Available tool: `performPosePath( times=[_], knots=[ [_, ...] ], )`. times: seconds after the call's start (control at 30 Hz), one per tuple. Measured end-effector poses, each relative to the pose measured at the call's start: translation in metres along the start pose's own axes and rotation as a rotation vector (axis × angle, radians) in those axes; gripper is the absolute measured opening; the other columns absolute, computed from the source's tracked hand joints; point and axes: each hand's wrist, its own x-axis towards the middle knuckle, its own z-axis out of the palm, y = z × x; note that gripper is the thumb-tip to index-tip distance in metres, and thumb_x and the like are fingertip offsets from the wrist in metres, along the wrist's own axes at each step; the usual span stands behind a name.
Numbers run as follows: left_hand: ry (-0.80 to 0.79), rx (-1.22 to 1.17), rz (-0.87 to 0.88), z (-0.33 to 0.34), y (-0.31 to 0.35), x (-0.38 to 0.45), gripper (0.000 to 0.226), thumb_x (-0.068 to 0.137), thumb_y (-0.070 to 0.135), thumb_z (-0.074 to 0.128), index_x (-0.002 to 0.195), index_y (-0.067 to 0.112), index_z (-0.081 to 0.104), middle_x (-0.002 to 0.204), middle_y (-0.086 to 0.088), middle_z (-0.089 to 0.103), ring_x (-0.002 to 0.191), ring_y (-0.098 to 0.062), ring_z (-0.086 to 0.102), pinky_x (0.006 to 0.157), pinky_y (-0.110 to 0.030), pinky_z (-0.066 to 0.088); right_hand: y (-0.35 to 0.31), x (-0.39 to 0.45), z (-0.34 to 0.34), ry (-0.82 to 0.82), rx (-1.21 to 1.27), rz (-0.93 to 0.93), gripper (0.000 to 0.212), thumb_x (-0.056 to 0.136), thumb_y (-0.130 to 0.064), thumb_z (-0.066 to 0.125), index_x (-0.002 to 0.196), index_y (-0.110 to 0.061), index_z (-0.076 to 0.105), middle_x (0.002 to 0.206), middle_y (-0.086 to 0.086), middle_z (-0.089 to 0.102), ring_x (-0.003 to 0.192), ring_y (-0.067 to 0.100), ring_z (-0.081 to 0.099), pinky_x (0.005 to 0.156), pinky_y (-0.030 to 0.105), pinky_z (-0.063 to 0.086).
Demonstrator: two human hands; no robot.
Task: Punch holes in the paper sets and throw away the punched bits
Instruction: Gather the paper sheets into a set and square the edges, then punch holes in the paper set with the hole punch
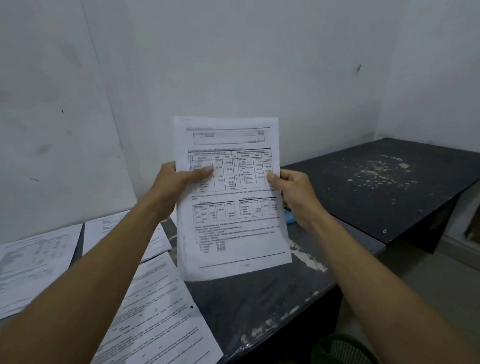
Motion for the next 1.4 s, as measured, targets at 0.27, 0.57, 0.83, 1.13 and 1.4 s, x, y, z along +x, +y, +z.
performPosePath(
  times=[0.27, 0.57, 0.83, 1.13, 1.4],
  knots=[
    [0.063, -0.056, -0.111, 0.019, -0.055, 0.019, 0.025, 0.081, 0.011, 0.08, 0.106, 0.011, 0.074, 0.101, -0.006, 0.078, 0.09, -0.027, 0.076, 0.073, -0.04, 0.063, 0.011, 0.047, -0.013, -0.041, -0.085, 0.17, 0.016, 0.098, -0.019, 0.062, 0.1, -0.007, 0.073, 0.093, 0.005, 0.078, 0.084, 0.022, 0.076, 0.063, 0.028, 0.06],
    [0.217, -0.016, -0.24, 0.039, -0.118, 0.056, 0.014, 0.083, 0.007, 0.079, 0.093, 0.016, 0.074, 0.088, 0.0, 0.079, 0.077, -0.019, 0.077, 0.058, -0.029, 0.06, 0.033, 0.125, -0.035, 0.248, -0.55, -0.022, 0.007, 0.092, -0.018, 0.065, 0.087, -0.015, 0.07, 0.08, 0.0, 0.073, 0.069, 0.009, 0.067, 0.057, 0.022, 0.052],
    [0.256, 0.031, -0.352, 0.065, -0.164, 0.079, 0.016, 0.082, 0.003, 0.078, 0.09, 0.016, 0.072, 0.087, 0.0, 0.076, 0.07, -0.015, 0.075, 0.054, -0.027, 0.058, 0.075, 0.165, -0.047, 0.058, -0.811, 0.1, 0.032, 0.098, -0.022, 0.051, 0.11, 0.0, 0.069, 0.111, 0.014, 0.071, 0.105, 0.029, 0.064, 0.088, 0.04, 0.052],
    [0.295, 0.043, -0.388, 0.101, -0.19, 0.099, 0.02, 0.078, 0.001, 0.076, 0.081, 0.02, 0.07, 0.089, 0.0, 0.075, 0.078, -0.022, 0.073, 0.065, -0.037, 0.063, 0.092, 0.181, -0.063, -0.118, -0.798, 0.392, 0.05, 0.101, -0.051, 0.041, 0.13, -0.014, 0.056, 0.115, 0.002, 0.053, 0.089, 0.013, 0.05, 0.077, 0.035, 0.037],
    [0.285, 0.03, -0.397, 0.126, -0.197, 0.106, 0.025, 0.081, 0.002, 0.074, 0.104, 0.01, 0.073, 0.093, 0.0, 0.073, 0.083, -0.023, 0.073, 0.071, -0.038, 0.063, 0.097, 0.184, -0.067, -0.175, -0.783, 0.398, 0.04, 0.102, -0.051, 0.038, 0.082, -0.02, 0.054, 0.089, 0.002, 0.051, 0.079, 0.015, 0.048, 0.062, 0.028, 0.034]
  ],
)
